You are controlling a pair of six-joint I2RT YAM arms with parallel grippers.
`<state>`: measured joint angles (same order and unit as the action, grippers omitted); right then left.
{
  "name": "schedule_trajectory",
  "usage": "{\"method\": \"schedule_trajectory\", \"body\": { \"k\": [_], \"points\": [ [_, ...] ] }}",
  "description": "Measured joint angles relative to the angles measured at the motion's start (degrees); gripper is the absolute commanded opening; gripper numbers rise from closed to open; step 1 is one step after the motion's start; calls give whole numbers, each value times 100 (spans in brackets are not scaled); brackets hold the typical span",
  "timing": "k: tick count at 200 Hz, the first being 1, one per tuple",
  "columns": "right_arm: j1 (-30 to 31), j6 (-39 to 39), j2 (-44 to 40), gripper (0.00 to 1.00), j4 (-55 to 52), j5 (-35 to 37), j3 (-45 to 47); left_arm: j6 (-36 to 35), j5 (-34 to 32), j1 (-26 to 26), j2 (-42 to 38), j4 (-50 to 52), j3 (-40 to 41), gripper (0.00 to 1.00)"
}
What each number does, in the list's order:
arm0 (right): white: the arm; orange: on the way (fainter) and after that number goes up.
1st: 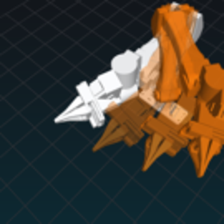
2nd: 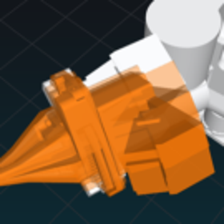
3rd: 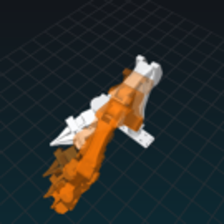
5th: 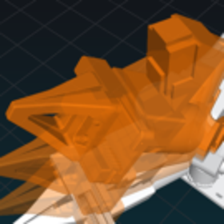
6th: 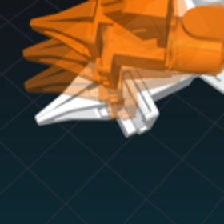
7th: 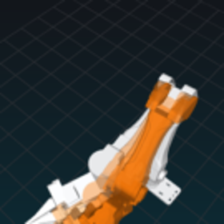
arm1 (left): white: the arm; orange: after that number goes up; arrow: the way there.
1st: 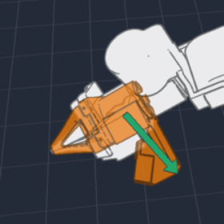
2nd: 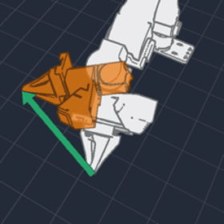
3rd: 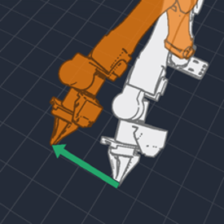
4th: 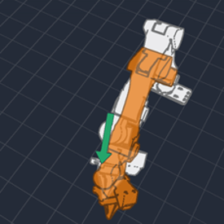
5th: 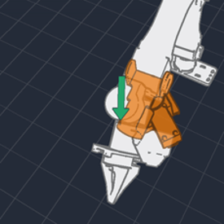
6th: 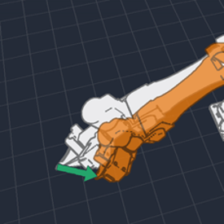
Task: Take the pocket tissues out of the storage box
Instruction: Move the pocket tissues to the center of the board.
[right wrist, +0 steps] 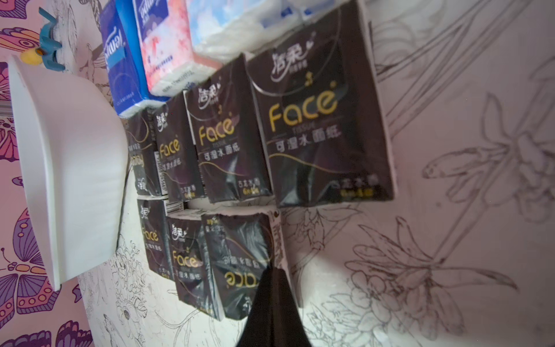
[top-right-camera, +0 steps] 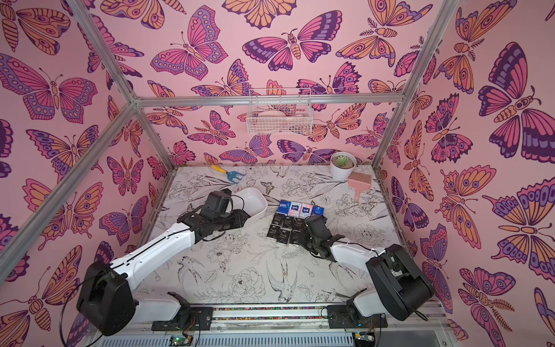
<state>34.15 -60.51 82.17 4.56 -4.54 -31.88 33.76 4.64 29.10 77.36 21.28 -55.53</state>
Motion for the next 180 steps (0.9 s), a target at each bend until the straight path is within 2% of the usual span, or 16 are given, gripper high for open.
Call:
{"method": "schedule_trajectory", "body": {
  "k": [35,73,115,145,180],
  "points": [
    [0,-79,50,6,59,-4,-35,0,0,-31,0,4,22,38],
    [-2,-105,52,23,55,-26,-59,0,0,-37,0,7,31,38],
    [-2,-90,-127,33,-57,-20,-101,-2,0,-103,68,4,24,38],
    [-2,105,-400,42,-387,11,-286,-55,-9,-238,409,94,-184,39],
    [-2,678,-413,48,-1062,26,-931,-280,-52,-553,1082,308,-848,41]
  ]
}}
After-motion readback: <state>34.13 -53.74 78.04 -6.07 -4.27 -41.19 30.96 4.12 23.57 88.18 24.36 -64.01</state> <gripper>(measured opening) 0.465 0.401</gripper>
